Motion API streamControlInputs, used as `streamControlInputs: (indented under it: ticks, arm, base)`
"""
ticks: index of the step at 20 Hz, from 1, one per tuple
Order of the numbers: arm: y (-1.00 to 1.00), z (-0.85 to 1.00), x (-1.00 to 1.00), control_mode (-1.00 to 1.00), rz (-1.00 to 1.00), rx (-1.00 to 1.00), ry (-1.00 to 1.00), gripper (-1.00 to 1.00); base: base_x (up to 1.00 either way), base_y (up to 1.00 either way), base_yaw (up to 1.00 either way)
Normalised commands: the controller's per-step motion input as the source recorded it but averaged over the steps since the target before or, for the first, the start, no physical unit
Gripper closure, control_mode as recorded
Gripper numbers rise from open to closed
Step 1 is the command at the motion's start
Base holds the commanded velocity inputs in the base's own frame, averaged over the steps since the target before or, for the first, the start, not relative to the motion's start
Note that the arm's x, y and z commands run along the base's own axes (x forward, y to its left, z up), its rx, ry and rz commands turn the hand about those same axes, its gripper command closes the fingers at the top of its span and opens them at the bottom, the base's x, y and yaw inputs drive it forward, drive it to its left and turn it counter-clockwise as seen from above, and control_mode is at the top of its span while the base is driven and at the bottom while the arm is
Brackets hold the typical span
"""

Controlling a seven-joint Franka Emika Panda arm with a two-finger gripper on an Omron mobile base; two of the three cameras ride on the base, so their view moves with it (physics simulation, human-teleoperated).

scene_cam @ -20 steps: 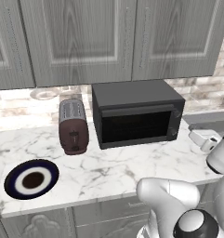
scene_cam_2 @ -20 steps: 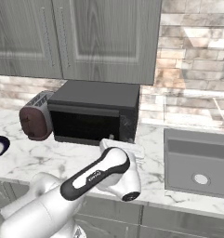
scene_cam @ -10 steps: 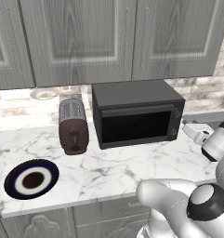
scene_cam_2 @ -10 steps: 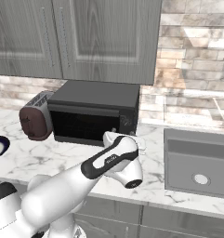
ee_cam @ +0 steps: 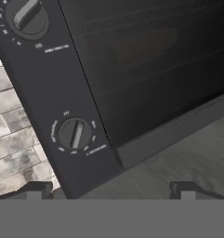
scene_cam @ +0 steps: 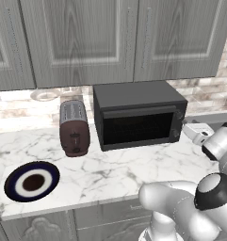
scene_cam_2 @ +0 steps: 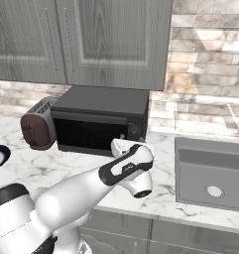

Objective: Pull the toaster oven rack outwards. Pick up the baguette from the plate and place it on the toaster oven rack. Close the toaster oven door fully and set the temperature to the lowest setting.

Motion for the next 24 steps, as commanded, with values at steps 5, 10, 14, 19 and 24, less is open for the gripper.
streamControlInputs:
  ticks: [5,10,14,19,24]
  arm:
    - [0.0,-0.05,0.14,-1.0,0.0,0.0,-0.05,-1.0]
    - [0.0,-0.01,0.18,-1.0,0.0,0.0,-0.02,-1.0]
    - [0.0,-0.01,0.21,-1.0,0.0,0.0,0.0,-1.0]
    - [0.0,-0.11,0.14,-1.0,0.0,0.0,0.0,-1.0]
    - [0.0,-0.11,0.11,-1.0,0.0,0.0,0.0,-1.0]
  base:
    - [0.0,0.0,0.0]
    - [0.0,0.0,0.0]
    - [0.0,0.0,0.0]
    - [0.0,0.0,0.0]
    - [0.0,0.0,0.0]
